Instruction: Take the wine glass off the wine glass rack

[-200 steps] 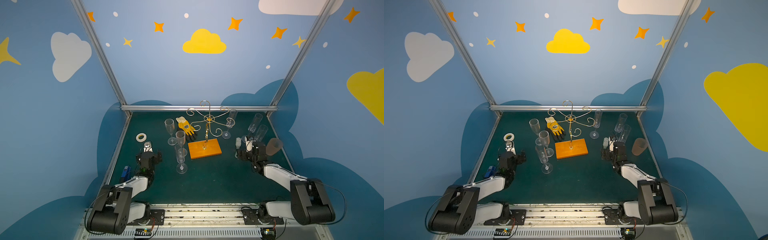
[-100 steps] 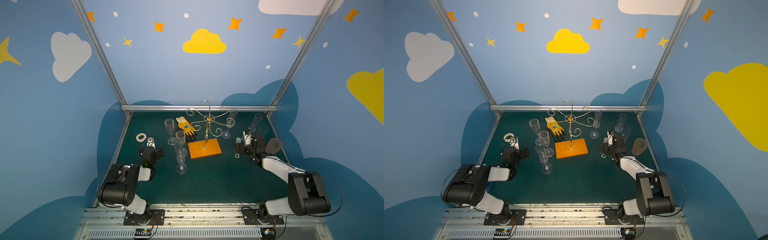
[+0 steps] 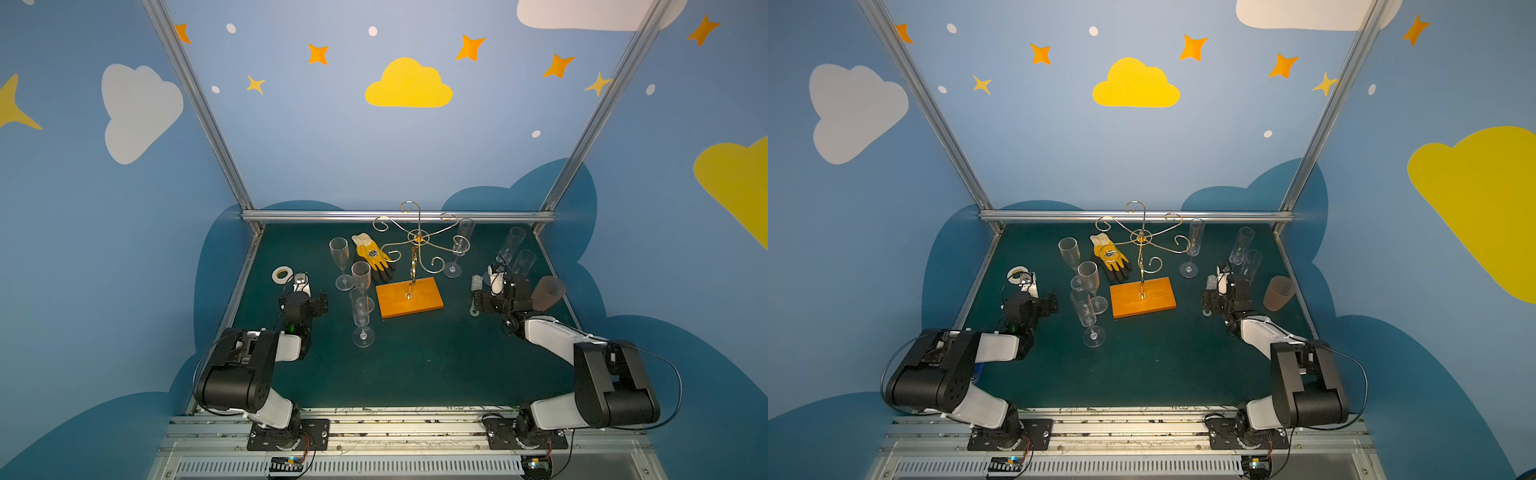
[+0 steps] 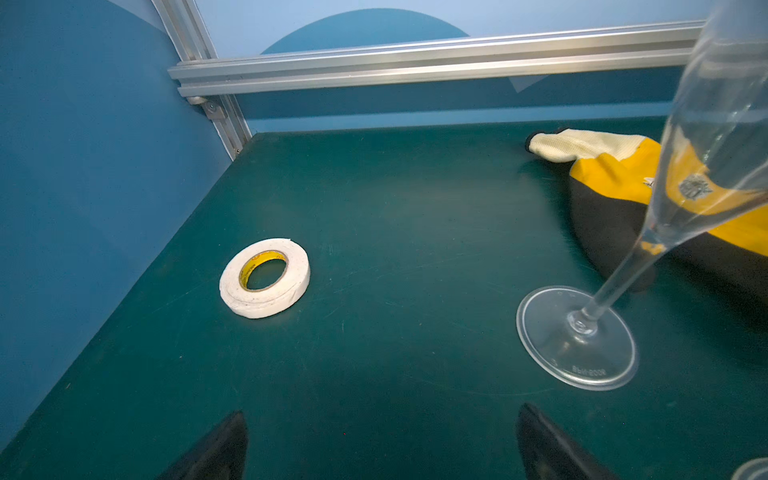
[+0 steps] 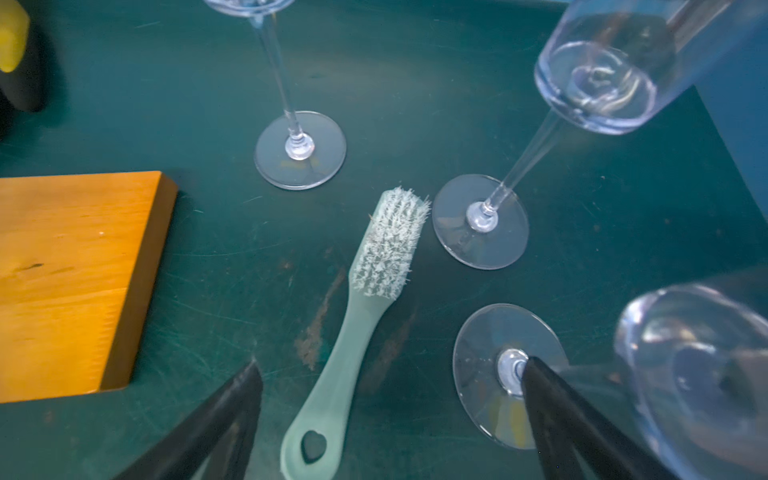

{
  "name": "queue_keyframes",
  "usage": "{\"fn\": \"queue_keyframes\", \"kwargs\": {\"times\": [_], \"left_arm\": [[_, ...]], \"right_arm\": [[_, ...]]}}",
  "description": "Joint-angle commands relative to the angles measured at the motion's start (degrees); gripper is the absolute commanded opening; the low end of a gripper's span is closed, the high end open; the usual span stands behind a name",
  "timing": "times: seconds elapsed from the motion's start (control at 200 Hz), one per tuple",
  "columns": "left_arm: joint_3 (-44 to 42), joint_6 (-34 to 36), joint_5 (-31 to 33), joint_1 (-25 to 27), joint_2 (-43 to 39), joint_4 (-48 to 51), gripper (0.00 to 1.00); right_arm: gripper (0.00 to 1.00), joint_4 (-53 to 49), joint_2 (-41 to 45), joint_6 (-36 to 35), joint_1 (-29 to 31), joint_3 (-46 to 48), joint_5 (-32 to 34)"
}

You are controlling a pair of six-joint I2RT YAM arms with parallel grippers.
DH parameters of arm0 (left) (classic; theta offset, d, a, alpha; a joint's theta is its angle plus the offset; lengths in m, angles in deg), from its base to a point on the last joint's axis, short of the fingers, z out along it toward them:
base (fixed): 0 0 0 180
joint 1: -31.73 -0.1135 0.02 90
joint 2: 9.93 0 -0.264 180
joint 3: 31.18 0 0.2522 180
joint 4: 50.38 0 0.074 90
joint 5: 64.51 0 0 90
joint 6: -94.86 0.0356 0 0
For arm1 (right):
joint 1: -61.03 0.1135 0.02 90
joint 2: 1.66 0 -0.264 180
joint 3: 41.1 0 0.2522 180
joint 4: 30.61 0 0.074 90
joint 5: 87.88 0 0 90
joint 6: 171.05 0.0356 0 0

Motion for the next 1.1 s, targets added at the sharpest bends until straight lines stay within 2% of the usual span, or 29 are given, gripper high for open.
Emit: {"fn": "queue_keyframes", "kwargs": {"times": [0.0, 0.335, 0.481, 0.556, 0.726, 1.096], "left_arm": [[0.35, 0.31, -0.45, -0.22, -0.46, 0.44, 0.99], [0.32, 0.29, -0.46, -0.23, -0.49, 0.46, 0.99], [0.33, 0.29, -0.43, -0.19, -0.52, 0.43, 1.00], [0.37, 0.29, -0.48, -0.22, -0.50, 0.42, 0.99], [0.41, 0.29, -0.48, -0.19, -0.51, 0.41, 0.99], [0.43, 0.24, -0.51, -0.19, -0.47, 0.58, 0.99]], "right_arm": [[0.96, 4.05, 1.53, 0.59, -0.62, 2.13, 0.12], [0.96, 8.27, 2.13, 1.89, -3.21, 4.92, -3.62], [0.96, 15.84, -0.12, 0.31, -3.77, 8.22, -5.24], [0.96, 13.95, 0.11, 2.09, -3.90, 7.41, -5.05], [0.96, 13.27, -0.30, 2.25, -5.07, 6.87, -7.33], [0.96, 13.27, -0.17, 2.33, -5.11, 6.92, -7.44]]}}
